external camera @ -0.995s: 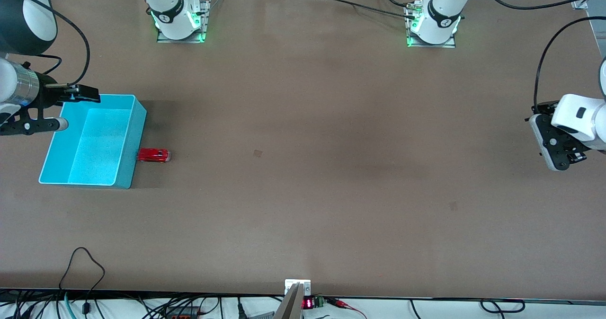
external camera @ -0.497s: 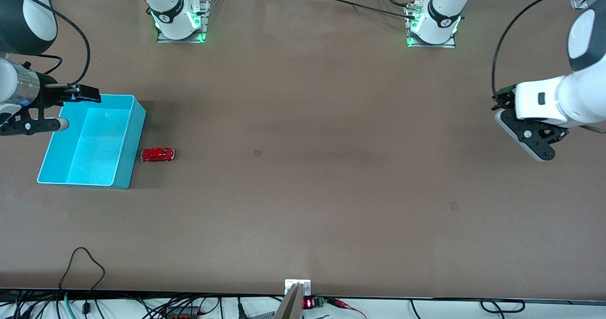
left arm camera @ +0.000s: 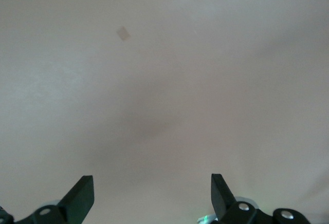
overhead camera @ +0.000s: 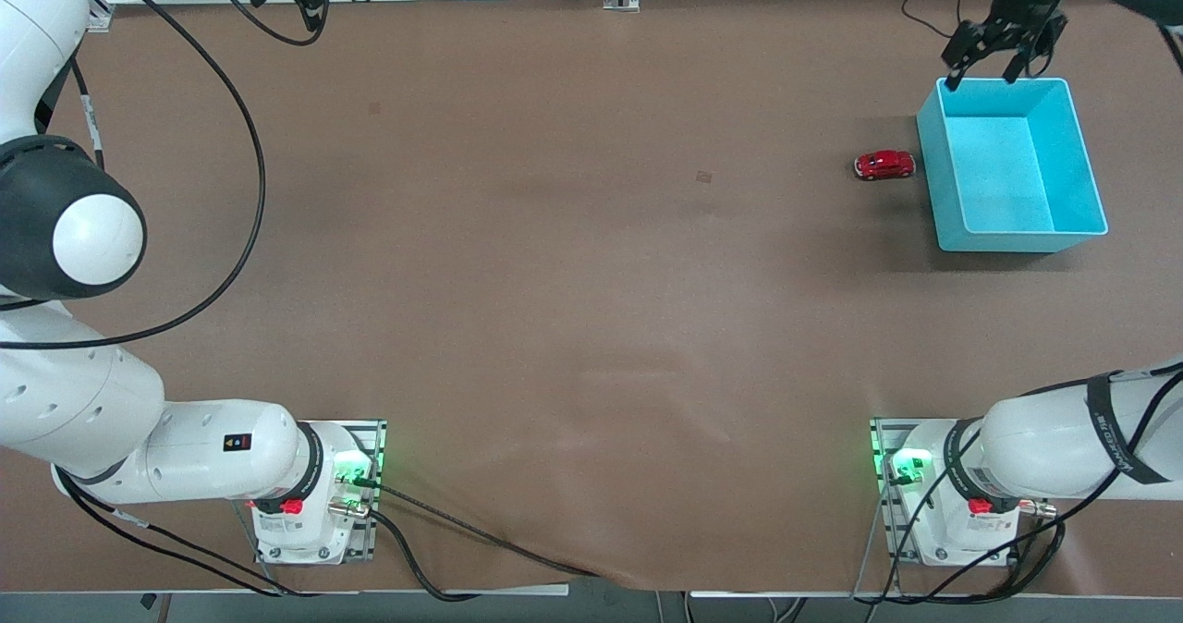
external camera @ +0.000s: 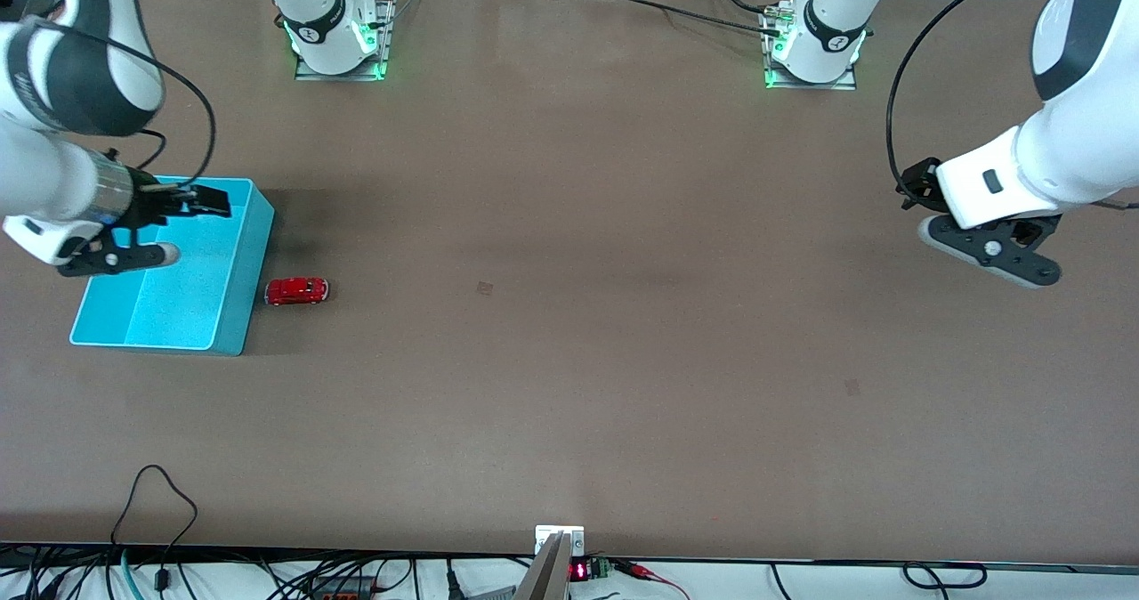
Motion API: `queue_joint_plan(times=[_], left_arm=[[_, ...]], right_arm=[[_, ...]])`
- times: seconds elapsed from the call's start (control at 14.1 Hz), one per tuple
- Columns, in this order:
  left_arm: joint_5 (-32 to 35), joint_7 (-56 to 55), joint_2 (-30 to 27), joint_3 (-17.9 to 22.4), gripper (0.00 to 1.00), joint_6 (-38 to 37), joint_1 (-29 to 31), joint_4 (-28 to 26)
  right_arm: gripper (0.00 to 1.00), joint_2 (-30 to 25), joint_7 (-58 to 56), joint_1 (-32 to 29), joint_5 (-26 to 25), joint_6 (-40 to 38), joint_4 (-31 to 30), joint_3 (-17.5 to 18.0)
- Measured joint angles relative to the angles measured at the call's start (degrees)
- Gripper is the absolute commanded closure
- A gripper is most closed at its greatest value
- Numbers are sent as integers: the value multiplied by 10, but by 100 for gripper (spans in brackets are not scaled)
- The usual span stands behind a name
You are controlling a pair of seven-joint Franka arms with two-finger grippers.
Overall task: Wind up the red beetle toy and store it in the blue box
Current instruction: 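Lower the right gripper onto the red car and close it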
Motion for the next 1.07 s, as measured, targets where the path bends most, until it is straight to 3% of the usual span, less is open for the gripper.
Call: queue_joint_plan(times=[0.21,0.43,0.57,0.78,1.07], left_arm=[[-43,-95,-67,78,0,113,-36,-95],[-46,-116,-113,91,0,151,-37,-157],[-47,-124,-120,91,0,141,-37,-162],[-48,-130,-122,91,0,135,-37,-156],[-48,-131,-122,91,0,135,-40,-153]], right_arm=[[0,-3,-9,1,0,101,-86,32],[0,-4,-131,1,-2,233,-174,42],[0,6,-291,-9,-3,307,-212,42],[0,34,-493,-27,-6,348,-222,40],[0,69,-584,-30,-61,384,-222,40]])
